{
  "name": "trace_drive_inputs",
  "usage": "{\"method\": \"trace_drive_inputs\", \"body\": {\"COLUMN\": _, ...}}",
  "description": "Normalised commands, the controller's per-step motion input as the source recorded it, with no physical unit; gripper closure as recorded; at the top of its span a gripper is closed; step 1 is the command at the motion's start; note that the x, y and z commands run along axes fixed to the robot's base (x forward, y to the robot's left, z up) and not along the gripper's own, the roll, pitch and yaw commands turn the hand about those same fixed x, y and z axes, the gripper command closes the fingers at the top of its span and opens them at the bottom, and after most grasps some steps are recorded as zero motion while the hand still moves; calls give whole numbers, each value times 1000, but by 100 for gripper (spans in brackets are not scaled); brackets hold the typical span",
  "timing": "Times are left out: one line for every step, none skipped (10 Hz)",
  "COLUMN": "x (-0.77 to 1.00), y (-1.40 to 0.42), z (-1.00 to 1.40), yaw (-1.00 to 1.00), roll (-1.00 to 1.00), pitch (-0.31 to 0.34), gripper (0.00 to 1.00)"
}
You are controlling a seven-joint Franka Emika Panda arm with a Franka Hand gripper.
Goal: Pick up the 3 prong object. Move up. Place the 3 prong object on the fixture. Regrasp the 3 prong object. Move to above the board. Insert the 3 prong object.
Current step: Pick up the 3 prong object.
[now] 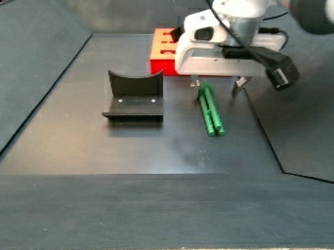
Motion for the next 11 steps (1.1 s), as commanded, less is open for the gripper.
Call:
{"method": "trace_drive_inputs", "body": {"x": -209, "y": 29, "z": 23, "yaw": -177, "roll": -236, "pitch": -370, "gripper": 0}}
{"method": "trace_drive_inputs", "body": {"x": -6, "y": 0, "z": 0, "yaw": -103, "roll": -70, "pitch": -180, "gripper": 0}}
{"method": "trace_drive_inputs", "body": {"x": 34, "y": -9, "z": 0, "yaw": -286, "roll": -119, "pitch": -179, "gripper": 0}}
{"method": "trace_drive_inputs", "body": {"x": 363, "y": 89, "z": 140, "yaw": -534, "roll": -276, "pitch": -227, "gripper": 0}}
{"method": "trace_drive_inputs", "body": {"x": 283, "y": 97, "z": 149, "yaw": -560, "roll": -271, "pitch": -237, "gripper": 0}}
{"method": "trace_drive_inputs", "body": {"x": 0, "y": 57, "z": 131, "yaw": -360, "roll": -144, "pitch": -176, "gripper": 0}}
{"method": "trace_drive_inputs", "body": {"x": -154, "y": 51, "z": 0, "yaw": -97, "roll": -59, "pitch": -140, "gripper": 0}}
{"method": "trace_drive_inputs", "body": {"x": -231, "y": 106, "z": -83, "yaw": 0, "roll": 0, "pitch": -151, "gripper": 0}}
{"method": "trace_drive_inputs", "body": {"x": -246, "y": 91, "z": -149, "yaw": 0, "roll": 0, "pitch": -170, "gripper": 0}}
{"method": "trace_drive_inputs", "body": {"x": -157, "y": 129, "z": -51, "yaw": 0, "roll": -51, "pitch": -160, "gripper": 0}}
{"method": "trace_drive_inputs", "body": {"x": 0, "y": 151, "z": 0, "yaw": 89, "roll": -140, "pitch": -153, "gripper": 0}}
